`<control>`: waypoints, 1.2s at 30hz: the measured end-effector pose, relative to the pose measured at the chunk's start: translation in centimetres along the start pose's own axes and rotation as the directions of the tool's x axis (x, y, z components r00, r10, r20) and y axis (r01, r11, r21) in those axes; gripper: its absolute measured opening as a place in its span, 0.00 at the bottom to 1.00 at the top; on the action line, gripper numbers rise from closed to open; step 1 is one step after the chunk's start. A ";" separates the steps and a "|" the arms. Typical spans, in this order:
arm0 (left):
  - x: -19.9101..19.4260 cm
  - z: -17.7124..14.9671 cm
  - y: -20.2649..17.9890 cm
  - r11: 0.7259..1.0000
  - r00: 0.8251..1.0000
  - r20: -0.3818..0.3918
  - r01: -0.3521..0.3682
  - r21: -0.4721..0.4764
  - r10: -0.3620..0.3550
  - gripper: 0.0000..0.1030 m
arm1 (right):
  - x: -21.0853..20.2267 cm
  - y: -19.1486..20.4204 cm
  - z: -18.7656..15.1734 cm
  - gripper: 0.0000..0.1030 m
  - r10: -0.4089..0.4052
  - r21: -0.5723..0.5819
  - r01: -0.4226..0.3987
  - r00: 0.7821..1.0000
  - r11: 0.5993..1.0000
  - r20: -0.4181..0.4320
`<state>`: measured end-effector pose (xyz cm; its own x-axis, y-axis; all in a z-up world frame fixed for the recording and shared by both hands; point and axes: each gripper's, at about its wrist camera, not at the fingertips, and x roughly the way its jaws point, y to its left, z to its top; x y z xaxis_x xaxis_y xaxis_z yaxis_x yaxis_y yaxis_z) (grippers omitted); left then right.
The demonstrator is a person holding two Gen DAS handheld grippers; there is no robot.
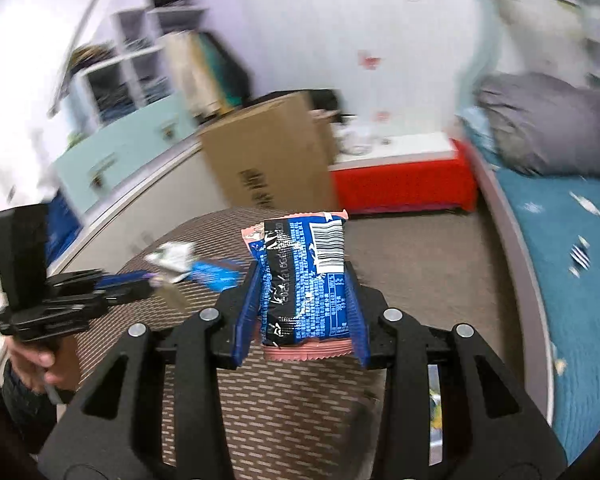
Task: Collect trash
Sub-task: 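Carry the tag and wrapper over the wastebasket and open both grippers, then move both open grippers back toward the white box and blue packet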
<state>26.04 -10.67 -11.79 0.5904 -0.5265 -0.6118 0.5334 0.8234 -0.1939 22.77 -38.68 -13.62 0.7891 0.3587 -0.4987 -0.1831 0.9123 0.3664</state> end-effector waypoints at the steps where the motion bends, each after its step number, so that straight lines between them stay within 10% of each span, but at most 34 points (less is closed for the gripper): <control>1: 0.8 0.7 -1.1 1.000 1.000 -0.002 0.020 0.009 -0.020 0.19 | 0.1 -1.5 -0.2 0.38 -0.015 0.035 0.015 1.000 0.999 -0.002; 14: 12.3 3.1 -8.7 0.990 0.982 -0.143 0.133 0.047 -0.125 0.19 | 9.7 -17.8 -9.7 0.41 -0.080 0.423 0.177 0.968 0.889 -0.236; 18: 16.4 3.2 -10.3 0.987 0.969 -0.211 0.144 0.073 -0.126 0.19 | 12.8 -21.7 -13.1 0.71 -0.069 0.531 0.223 0.953 0.818 -0.294; 22: 19.9 2.9 -11.9 0.983 0.954 -0.276 0.153 0.104 -0.119 0.19 | 11.4 -23.8 -14.8 0.79 -0.096 0.622 0.245 0.960 0.744 -0.263; 32: 27.7 2.2 -14.8 0.962 0.887 -0.452 0.199 0.185 -0.096 0.20 | 4.9 -25.2 -13.4 0.86 -0.165 0.621 0.235 0.972 0.748 -0.168; 34: 28.9 2.2 -15.0 0.962 0.875 -0.479 0.190 0.194 -0.076 0.35 | 4.3 -25.2 -13.0 0.86 -0.174 0.618 0.233 0.972 0.751 -0.156; 36: 29.6 2.2 -14.9 0.968 0.865 -0.500 0.163 0.191 -0.047 0.79 | 4.1 -24.9 -12.7 0.86 -0.177 0.615 0.230 0.973 0.754 -0.147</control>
<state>36.95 -38.96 -25.32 0.1830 -0.3881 -0.9033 0.7278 0.6711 -0.1409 23.07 -57.39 -34.73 0.7142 0.2169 -0.6655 0.4039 0.6489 0.6449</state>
